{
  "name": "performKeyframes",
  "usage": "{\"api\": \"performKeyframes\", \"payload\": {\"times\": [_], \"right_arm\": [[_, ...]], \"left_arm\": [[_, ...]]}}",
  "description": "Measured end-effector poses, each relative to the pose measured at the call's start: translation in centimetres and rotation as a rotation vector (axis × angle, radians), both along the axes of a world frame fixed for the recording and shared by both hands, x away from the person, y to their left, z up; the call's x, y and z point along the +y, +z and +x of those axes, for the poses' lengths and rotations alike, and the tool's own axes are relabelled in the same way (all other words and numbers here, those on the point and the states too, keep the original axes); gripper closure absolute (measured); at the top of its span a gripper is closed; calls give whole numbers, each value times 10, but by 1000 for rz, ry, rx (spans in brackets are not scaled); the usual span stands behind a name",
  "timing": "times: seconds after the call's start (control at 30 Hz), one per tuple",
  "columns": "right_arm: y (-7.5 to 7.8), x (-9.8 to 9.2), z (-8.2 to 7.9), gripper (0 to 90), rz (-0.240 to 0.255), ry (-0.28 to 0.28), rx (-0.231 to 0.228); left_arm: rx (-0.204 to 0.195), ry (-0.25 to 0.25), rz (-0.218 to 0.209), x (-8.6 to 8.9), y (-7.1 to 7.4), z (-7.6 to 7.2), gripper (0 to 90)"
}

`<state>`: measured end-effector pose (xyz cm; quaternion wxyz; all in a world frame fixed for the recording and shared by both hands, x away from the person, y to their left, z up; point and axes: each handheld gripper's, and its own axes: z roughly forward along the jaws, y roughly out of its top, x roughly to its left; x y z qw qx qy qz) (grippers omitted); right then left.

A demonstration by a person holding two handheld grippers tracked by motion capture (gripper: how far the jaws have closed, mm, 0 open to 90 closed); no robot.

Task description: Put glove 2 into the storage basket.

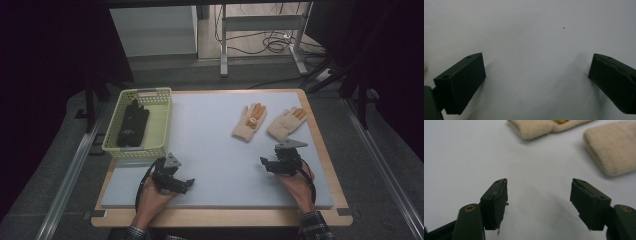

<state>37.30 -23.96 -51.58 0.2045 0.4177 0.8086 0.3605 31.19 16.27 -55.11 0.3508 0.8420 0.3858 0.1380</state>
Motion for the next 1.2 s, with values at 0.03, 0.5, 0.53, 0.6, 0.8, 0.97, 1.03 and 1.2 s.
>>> {"api": "performKeyframes", "payload": {"times": [0.03, 0.5, 0.53, 0.6, 0.8, 0.97, 1.03, 1.2], "right_arm": [[2, -1, 3, 337, 5, -6, 3], [22, -36, 55, 572, -7, -120, -23], [24, -37, 59, 572, -15, -126, -24], [26, -40, 70, 563, -27, -143, -32], [24, -44, 99, 433, -23, -187, -35], [17, -48, 122, 298, -23, -244, -36], [13, -50, 131, 281, -24, -259, -27], [0, -50, 144, 339, -52, -281, -6]], "left_arm": [[0, 0, 0, 0, 0, 0, 13], [0, -2, 2, 0, 0, 0, 14], [0, -2, 2, 0, 0, 0, 14], [0, -1, 1, 0, 0, 0, 14], [2, -4, 4, 0, 0, 0, 14], [0, -6, 6, 1, 0, 0, 14], [0, -6, 6, 1, 0, 0, 14], [0, -6, 6, 1, 0, 0, 15]]}}
